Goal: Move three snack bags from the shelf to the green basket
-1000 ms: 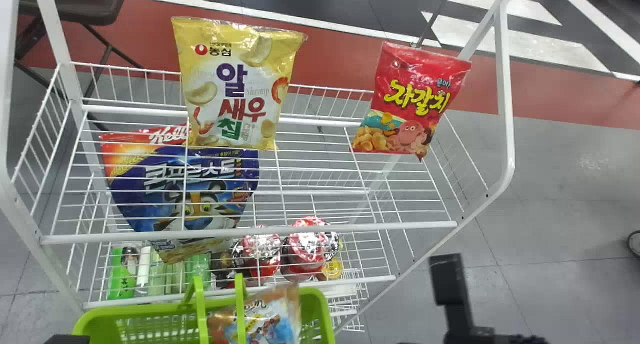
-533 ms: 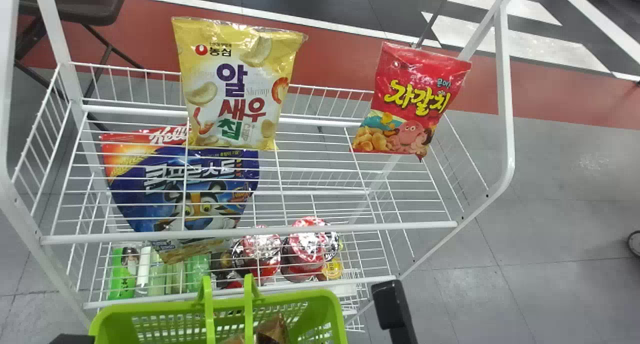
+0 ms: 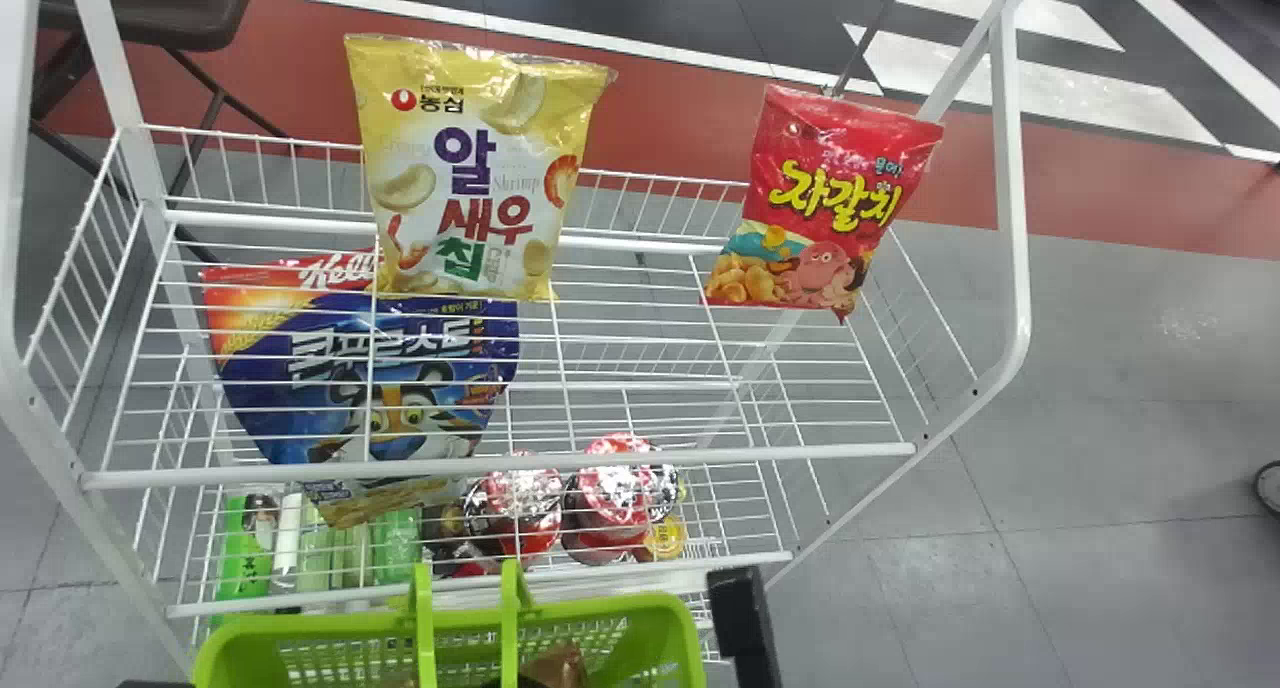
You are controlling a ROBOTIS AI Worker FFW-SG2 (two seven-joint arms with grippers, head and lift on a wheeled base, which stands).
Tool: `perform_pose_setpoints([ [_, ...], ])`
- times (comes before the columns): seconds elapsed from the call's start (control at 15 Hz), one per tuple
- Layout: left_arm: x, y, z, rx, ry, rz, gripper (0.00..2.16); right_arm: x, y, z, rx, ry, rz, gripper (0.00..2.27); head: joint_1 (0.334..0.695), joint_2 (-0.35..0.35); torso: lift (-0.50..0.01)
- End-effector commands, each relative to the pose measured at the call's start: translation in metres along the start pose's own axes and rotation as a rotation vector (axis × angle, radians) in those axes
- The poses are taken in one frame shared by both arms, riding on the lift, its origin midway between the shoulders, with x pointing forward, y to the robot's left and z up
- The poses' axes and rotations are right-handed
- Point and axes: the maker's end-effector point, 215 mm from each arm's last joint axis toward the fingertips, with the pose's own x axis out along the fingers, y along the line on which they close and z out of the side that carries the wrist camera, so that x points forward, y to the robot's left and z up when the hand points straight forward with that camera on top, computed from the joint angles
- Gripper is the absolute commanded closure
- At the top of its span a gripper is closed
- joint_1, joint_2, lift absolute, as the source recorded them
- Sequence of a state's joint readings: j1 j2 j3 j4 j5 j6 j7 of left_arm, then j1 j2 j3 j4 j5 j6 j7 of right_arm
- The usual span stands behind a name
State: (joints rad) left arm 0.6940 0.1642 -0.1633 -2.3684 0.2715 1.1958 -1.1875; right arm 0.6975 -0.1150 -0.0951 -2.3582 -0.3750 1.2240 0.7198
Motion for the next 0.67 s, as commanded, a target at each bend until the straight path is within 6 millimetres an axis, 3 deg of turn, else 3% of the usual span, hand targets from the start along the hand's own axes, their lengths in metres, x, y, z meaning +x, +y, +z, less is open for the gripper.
perform_pose_setpoints([
  [0.0, 0.000, 0.000, -0.001, -0.004, -0.001, 0.000, 1.52, -0.014, -0.005, 0.024, -0.082, -0.093, -0.045, 0.03, 0.695, -0.350, -0.048],
  [0.4, -0.001, 0.001, -0.002, -0.005, 0.000, 0.007, 1.52, -0.071, -0.020, 0.080, -0.206, -0.252, -0.171, 0.06, 0.695, -0.350, -0.048],
  [0.6, 0.001, 0.001, -0.001, -0.003, -0.003, 0.008, 1.52, -0.112, -0.026, 0.155, -0.387, -0.453, -0.284, 0.06, 0.695, -0.350, -0.048],
])
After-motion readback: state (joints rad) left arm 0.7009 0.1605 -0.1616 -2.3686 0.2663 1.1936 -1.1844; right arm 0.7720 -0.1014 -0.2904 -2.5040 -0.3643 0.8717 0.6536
